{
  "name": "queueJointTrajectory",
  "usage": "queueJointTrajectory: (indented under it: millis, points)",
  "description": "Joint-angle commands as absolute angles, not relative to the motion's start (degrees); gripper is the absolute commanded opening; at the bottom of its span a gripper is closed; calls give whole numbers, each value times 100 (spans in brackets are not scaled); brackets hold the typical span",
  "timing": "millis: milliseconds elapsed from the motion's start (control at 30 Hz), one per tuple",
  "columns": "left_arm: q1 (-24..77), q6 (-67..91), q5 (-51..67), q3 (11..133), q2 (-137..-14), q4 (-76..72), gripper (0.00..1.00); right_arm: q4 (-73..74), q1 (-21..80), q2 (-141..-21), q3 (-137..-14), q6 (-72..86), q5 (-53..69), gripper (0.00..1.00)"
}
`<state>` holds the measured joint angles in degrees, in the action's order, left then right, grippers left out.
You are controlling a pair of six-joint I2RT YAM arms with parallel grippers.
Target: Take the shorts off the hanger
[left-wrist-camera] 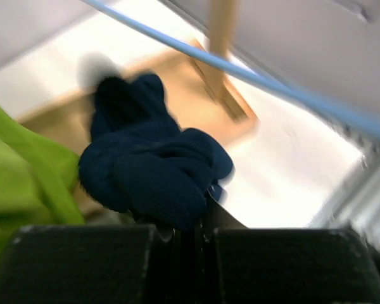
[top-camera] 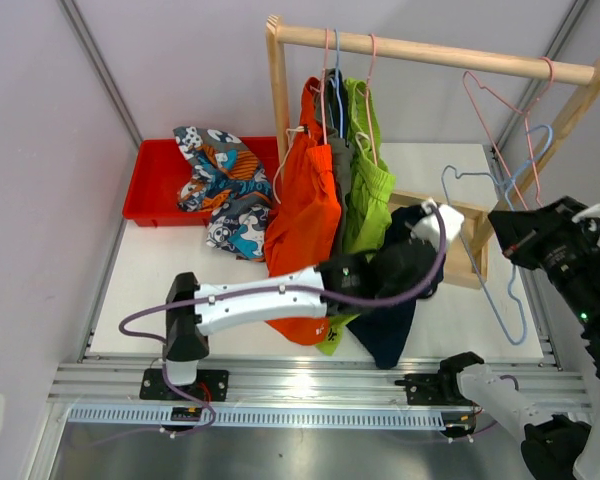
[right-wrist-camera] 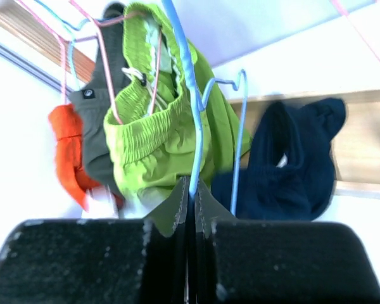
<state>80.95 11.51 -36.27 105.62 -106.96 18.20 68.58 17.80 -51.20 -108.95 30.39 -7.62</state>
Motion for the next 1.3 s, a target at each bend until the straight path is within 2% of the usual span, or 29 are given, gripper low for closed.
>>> queueJointTrajectory:
  millis: [0, 67, 200, 367, 600, 700, 800, 833, 933, 1133, 1233, 1267]
  points:
    - [7848, 1011, -3515, 11241, -10671, 2188, 0, 7162, 1767, -5386, -11423, 2927, -843, 0]
    - [7962, 1046, -3446, 10832, -10486, 2066, 0, 7163, 1784, -5589, -11758, 2769, -1027, 0]
    - [8908, 1081, -3814, 10170, -9776, 2223, 0, 6770, 1793, -6343, -12653, 2506, -1213, 0]
    - [9913, 1553, -4253, 9677, -9264, 3259, 0, 6172, 1784, -7206, -13429, 2216, -1239, 0]
    - [10450, 2873, -5368, 9668, -8333, 5342, 0, 5213, 1460, -7804, -13000, 2127, -1011, 0]
    - [10450, 2778, -5607, 9861, -7867, 5774, 0, 5019, 1240, -7989, -12719, 2197, -730, 0]
    - [10441, 2330, -6045, 10431, -7664, 6281, 0, 4869, 1055, -7884, -12192, 2241, -537, 0]
    - [10424, 2233, -6378, 10981, -7664, 6432, 0, 4773, 1020, -7814, -12025, 2276, -510, 0]
    - [10074, 1402, -6522, 11635, -7655, 6549, 0, 4545, 967, -7366, -11234, 2303, -457, 0]
    - [8668, -374, -5740, 11689, -7330, 5169, 0, 4421, 923, -6566, -10040, 2364, -317, 0]
    - [7719, -824, -5336, 11909, -7278, 4896, 0, 4473, 923, -6303, -9687, 2356, -299, 0]
    - [7160, -939, -5091, 12014, -7277, 4809, 0, 4500, 914, -6258, -9625, 2347, -299, 4]
